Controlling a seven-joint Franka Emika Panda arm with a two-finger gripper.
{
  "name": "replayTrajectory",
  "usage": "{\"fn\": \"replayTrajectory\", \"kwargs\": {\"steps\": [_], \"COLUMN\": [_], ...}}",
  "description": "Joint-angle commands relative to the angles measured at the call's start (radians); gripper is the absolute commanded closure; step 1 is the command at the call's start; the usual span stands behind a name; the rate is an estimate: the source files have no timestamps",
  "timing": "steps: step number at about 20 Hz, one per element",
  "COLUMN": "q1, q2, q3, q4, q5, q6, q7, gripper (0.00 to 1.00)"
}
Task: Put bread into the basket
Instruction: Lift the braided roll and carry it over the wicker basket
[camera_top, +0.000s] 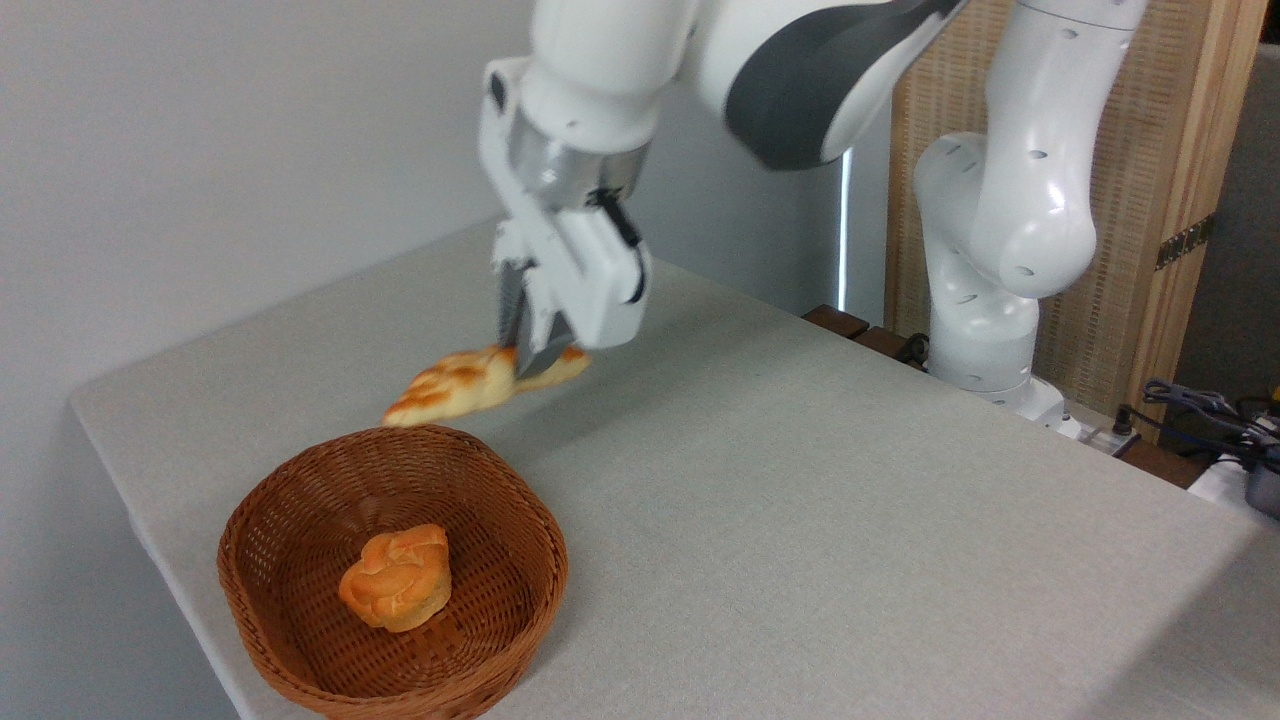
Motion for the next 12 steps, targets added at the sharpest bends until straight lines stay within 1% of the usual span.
{"fn": "replayTrajectory", "kwargs": {"steps": [1,2,4,6,8,9,11,12], "q1": [-0.006,-0.006,-0.006,-0.009,-0.013,-0.014,-0.016,-0.016], "q2": [0.169,0.192,0.225,0.243,0.254,0.26,0.277,0.287], "q3": [0.007,0.007,0.007,-0.001,-0.01,-0.016,-0.041,-0.044], "q4": [0.134,0.146,0.162,0.162,0.162,0.16,0.16,0.16], "q5": [-0.053,-0.067,-0.096,-0.104,-0.11,-0.124,-0.177,-0.191], "q6": [0.08,0.106,0.161,0.217,0.228,0.226,0.228,0.228], "q7": [0.002,0.002,0.002,0.002,0.001,-0.001,0.0,0.001], "gripper": [0.85,0.85,0.81,0.77,0.77,0.77,0.77,0.75]}}
